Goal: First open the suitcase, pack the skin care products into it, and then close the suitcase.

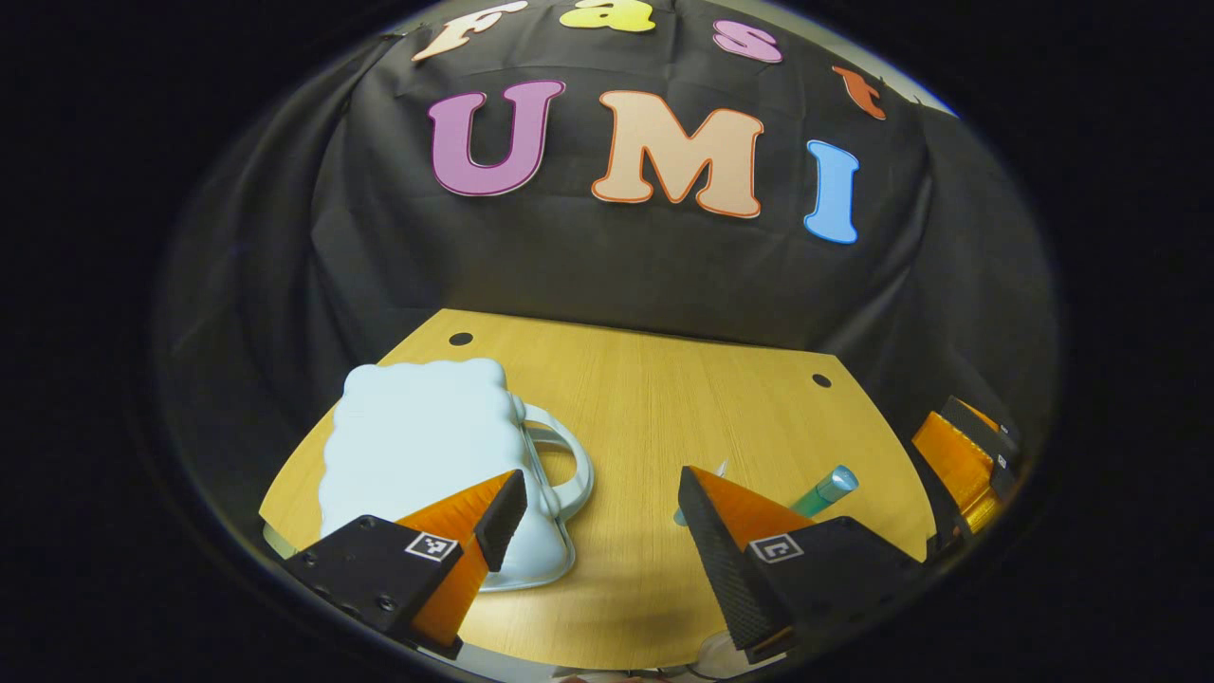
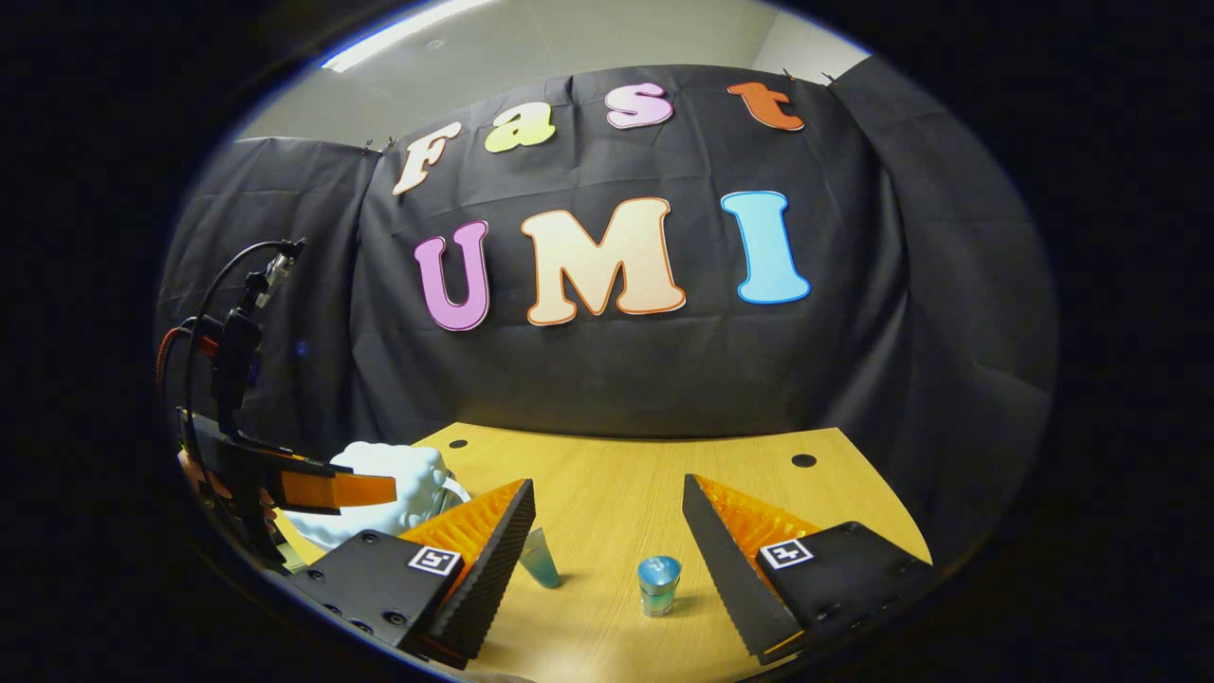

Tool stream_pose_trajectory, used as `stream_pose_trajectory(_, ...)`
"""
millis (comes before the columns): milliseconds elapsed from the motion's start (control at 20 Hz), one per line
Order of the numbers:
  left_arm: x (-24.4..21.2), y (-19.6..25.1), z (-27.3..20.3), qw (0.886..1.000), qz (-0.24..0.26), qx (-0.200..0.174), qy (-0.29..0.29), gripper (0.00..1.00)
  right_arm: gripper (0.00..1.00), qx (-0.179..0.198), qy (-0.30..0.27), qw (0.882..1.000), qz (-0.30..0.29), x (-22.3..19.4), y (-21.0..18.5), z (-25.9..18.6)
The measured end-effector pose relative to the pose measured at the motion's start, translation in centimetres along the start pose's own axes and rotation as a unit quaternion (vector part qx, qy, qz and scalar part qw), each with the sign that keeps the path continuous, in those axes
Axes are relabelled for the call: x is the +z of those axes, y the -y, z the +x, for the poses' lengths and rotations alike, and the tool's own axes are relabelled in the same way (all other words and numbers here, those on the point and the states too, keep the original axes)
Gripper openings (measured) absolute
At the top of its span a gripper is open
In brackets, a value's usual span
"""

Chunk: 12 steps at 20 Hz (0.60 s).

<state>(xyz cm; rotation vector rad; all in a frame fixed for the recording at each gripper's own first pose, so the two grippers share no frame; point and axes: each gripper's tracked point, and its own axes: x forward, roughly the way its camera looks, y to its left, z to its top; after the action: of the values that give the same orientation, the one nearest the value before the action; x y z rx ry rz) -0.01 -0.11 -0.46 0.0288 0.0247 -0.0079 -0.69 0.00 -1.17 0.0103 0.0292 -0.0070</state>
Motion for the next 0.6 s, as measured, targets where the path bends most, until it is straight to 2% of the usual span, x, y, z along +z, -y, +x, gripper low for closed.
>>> stream_pose_trajectory(450,-0.82,-0.76,0.26,1.000,-0.005,0.005,-0.017,0.95,0.98,-0.007,-0.013,1.000,0.004,-0.76,0.18,0.09)
stream_pose_trajectory(550,-0.87,-0.83,0.36,1.000,-0.003,0.005,-0.019,0.93,0.95,-0.008,-0.014,1.000,0.003,-0.85,0.17,0.06)
stream_pose_trajectory(600,-0.98,-0.80,0.45,1.000,-0.003,0.004,-0.021,0.93,0.98,-0.009,-0.014,1.000,0.002,-0.77,0.23,0.07)
